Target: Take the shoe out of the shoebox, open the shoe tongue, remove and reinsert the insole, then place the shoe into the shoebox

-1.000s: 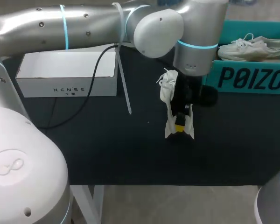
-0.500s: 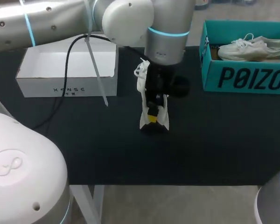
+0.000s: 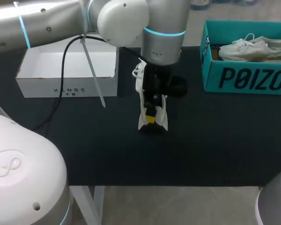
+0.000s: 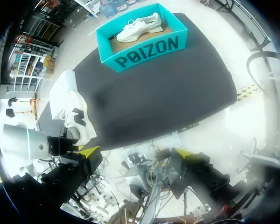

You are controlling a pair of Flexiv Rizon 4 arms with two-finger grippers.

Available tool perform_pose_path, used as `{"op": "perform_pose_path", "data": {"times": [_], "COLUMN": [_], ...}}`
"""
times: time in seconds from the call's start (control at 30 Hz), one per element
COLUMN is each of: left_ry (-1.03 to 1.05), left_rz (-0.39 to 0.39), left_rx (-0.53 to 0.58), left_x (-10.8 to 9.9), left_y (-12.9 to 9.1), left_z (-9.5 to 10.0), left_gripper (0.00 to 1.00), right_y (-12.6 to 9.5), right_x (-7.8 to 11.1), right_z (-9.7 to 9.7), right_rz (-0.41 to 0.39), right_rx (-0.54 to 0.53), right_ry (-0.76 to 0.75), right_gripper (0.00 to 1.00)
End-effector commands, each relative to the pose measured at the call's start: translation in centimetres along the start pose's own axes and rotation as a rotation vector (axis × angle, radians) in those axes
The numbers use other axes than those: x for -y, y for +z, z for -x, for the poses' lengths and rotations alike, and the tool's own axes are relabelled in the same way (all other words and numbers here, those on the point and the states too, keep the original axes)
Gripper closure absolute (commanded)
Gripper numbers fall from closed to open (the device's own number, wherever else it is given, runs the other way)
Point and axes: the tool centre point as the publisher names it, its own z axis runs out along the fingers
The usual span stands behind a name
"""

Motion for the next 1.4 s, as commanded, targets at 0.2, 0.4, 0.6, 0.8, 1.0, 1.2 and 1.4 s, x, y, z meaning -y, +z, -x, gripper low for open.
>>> {"op": "perform_pose_path", "data": {"times": [0.2, 0.4, 0.6, 0.8, 1.0, 1.2, 1.4], "left_ry": [0.001, 0.054, 0.197, 0.304, 0.236, 0.155, 0.155], "left_rz": [-0.001, 0.073, 0.046, 0.093, 0.125, 0.113, 0.113], "left_rx": [0.005, 0.040, 0.090, 0.089, 0.062, 0.077, 0.077], "left_x": [-0.1, -4.5, -9.9, -16.3, -24.6, -27.9, -27.9], "left_y": [-0.1, -1.4, -2.8, -3.5, -3.0, -2.8, -2.8], "left_z": [-0.1, 0.7, 0.9, 1.2, 2.4, 3.0, 3.0], "left_gripper": [1.00, 1.00, 1.00, 1.00, 1.00, 1.00, 1.00], "right_y": [0.0, 0.0, 0.0, 0.0, 0.0, 0.0, 0.0], "right_x": [-0.2, -0.2, -0.2, -0.2, -0.2, -0.2, -0.2], "right_z": [-0.1, -0.1, -0.1, -0.1, -0.1, -0.1, -0.1], "right_rz": [-0.003, -0.003, -0.003, -0.003, -0.003, -0.003, -0.003], "right_rx": [0.002, 0.002, 0.002, 0.002, 0.002, 0.002, 0.002], "right_ry": [0.000, 0.000, 0.000, 0.000, 0.000, 0.000, 0.000], "right_gripper": [0.00, 0.00, 0.00, 0.00, 0.00, 0.00, 0.00]}}
